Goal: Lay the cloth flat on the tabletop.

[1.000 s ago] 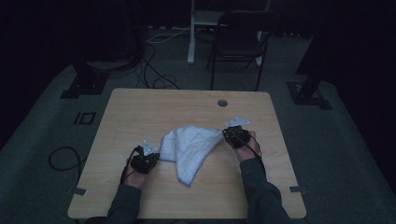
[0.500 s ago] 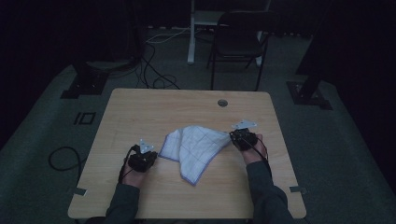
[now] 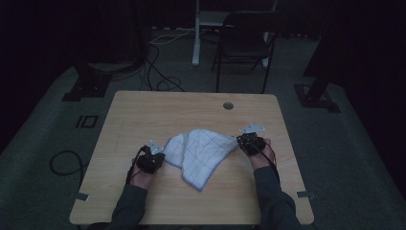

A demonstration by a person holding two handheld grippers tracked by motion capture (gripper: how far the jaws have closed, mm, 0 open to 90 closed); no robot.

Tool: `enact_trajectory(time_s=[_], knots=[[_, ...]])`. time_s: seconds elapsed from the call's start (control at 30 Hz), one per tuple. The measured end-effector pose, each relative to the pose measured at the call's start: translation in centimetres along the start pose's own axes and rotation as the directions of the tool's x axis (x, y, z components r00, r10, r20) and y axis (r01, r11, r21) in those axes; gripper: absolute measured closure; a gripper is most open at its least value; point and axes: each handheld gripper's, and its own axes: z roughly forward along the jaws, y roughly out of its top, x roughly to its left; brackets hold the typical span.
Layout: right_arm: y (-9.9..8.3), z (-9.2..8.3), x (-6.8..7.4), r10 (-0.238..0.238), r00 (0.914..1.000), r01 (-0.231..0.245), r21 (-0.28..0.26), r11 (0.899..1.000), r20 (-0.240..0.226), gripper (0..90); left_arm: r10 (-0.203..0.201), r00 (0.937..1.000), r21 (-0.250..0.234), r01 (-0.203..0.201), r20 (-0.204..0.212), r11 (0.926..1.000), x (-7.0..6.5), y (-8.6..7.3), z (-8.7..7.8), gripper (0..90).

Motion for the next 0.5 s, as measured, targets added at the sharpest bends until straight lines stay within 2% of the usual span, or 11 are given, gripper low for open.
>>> enact_trajectory(time_s=[0.13,0.27,0.43,0.5], knots=[[-0.7,-0.2,-0.3,0.008,1.0000,-0.008,0.007,1.000,0.005,87.3,-0.006,0.9995,0.018,0.007,-0.032,0.9998,0.9,-0.4,-0.4,89.1],[-1.4,-0.6,-0.7,0.016,0.9998,-0.016,0.013,1.000,0.007,87.4,-0.022,0.9989,0.029,0.023,-0.041,0.9993,1.6,-0.8,-0.8,89.3],[-1.9,-1.0,-0.9,0.022,0.9997,-0.022,0.017,1.000,0.006,87.6,-0.012,0.9989,0.048,0.014,-0.046,0.9987,1.6,-0.9,-1.1,89.3],[-2.1,-1.1,-1.0,0.020,0.9995,-0.021,0.024,1.000,0.026,90.0,-0.011,0.9988,0.058,0.014,-0.048,0.9982,1.6,-1.0,-1.3,89.3]])
